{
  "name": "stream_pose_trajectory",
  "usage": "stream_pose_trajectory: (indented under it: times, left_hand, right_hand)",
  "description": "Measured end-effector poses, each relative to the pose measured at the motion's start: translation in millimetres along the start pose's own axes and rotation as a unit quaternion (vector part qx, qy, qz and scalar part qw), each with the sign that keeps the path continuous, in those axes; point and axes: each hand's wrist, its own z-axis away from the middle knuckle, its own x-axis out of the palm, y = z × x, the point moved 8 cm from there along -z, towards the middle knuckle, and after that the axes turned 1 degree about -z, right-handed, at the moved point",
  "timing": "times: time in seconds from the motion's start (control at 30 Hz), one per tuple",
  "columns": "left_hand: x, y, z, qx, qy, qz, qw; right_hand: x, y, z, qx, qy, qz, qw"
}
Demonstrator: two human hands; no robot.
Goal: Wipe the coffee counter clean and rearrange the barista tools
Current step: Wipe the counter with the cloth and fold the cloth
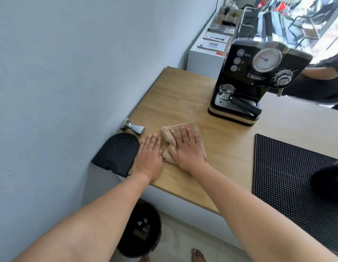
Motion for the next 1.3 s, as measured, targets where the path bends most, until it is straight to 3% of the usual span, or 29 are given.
stream_pose_trajectory:
  times: [0.13,0.27,0.47,0.53,0.73,0.93,1.0,1.2,1.3]
  left_hand:
    - [-2.7,0.7,2.2,-0.027,0.002,0.027,0.999]
    - [-5.3,4.6,-3.1,-0.054,0.005,0.028,0.998]
    - [-1.8,-0.9,-25.2,-0.074,-0.006,0.002,0.997]
    - [-1.6,-0.4,-24.4,-0.079,0.009,0.004,0.997]
    - [-0.9,-6.6,-26.2,-0.08,0.035,-0.002,0.996]
    - [-3.5,-7.3,-26.7,-0.083,0.048,-0.001,0.995]
    - [-3.0,-7.5,-26.7,-0.083,0.052,-0.003,0.995]
    - [-6.1,-5.4,-27.2,-0.081,0.065,0.01,0.995]
    - [-8.2,-4.3,-26.0,-0.08,0.067,0.026,0.994]
  right_hand:
    - [8.1,4.8,64.8,-0.118,-0.012,0.026,0.993]
    - [-2.6,71.9,89.6,-0.105,-0.009,0.039,0.994]
    - [-23.7,111.3,2.5,0.026,0.005,0.011,1.0]
    - [-26.9,94.6,-26.3,0.022,0.009,0.009,1.0]
    - [-30.4,42.1,-83.8,-0.124,0.017,0.026,0.992]
    - [-51.7,44.5,-181.5,-0.011,0.026,-0.01,1.0]
    - [-54.1,26.4,-200.7,-0.01,0.012,-0.022,1.0]
    - [-37.3,-51.1,-187.0,-0.161,-0.007,0.033,0.986]
    - [-26.9,-56.1,-149.7,-0.224,-0.011,0.038,0.974]
